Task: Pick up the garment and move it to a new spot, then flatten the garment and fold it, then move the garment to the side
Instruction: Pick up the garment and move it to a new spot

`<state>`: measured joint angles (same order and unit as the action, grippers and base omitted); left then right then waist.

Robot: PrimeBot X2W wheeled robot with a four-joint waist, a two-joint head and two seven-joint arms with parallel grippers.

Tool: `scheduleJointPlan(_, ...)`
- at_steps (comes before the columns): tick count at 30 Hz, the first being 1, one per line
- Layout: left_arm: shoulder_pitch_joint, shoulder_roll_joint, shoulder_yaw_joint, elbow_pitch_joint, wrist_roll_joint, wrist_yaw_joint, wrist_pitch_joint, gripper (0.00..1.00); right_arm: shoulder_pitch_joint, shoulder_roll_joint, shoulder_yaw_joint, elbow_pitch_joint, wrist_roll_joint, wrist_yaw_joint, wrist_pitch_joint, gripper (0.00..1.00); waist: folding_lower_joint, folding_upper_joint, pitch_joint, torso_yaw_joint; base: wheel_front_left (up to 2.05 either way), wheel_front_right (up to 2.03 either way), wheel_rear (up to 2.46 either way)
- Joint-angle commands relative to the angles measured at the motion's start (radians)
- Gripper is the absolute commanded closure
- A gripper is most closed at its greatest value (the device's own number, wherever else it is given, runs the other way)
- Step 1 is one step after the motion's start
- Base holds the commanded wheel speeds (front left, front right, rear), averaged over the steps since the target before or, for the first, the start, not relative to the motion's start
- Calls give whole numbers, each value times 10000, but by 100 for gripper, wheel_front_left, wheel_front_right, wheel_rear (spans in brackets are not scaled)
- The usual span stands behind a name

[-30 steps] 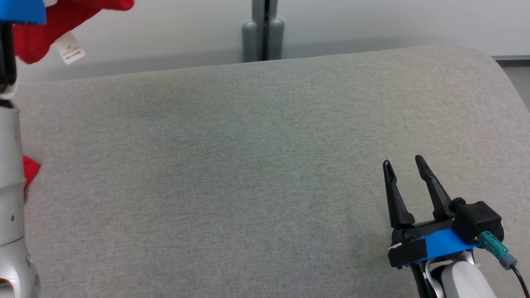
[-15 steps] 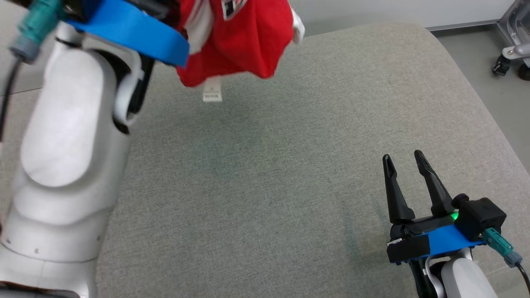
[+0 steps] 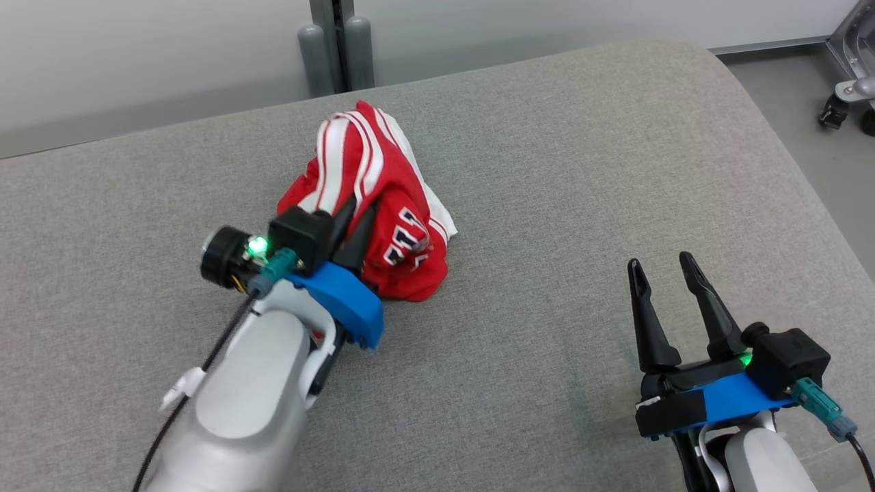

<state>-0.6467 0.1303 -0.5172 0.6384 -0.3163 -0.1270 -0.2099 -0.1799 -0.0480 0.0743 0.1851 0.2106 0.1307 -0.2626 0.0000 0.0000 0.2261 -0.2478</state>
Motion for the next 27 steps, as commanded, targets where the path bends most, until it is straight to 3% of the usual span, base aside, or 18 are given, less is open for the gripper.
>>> scheduleJointPlan(1,212,-77,-101,232,-1,14,-119,100,-23,-43,6,34,-67,1,-37,0,0,0,-11,42,0,0,0)
scheduleJointPlan(3,475,-238,-438,649,79,0,-224,100,-14,-43,41,58,-46,1,-37,0,0,0,-42,96,0,0,0)
scheduleJointPlan(4,584,-324,-587,832,68,-6,-242,90,-2,-45,52,80,-31,1,-35,0,0,0,-61,126,0,0,0)
scheduleJointPlan(5,664,-395,-776,1000,106,-6,-286,61,16,-43,49,103,-27,1,-37,0,0,0,-92,171,0,0,0)
scheduleJointPlan(6,727,-453,-883,1153,21,-10,-312,0,30,-42,85,127,-17,1,-37,0,0,0,-117,193,0,0,0)
scheduleJointPlan(15,686,-626,-930,214,-333,56,-554,0,372,-42,-205,261,-97,1,-35,0,0,0,-651,788,0,0,0)
scheduleJointPlan(27,2688,570,1827,-2853,104,1044,-563,0,561,-40,-304,257,-351,1,-37,0,0,0,-1126,2116,0,0,0)
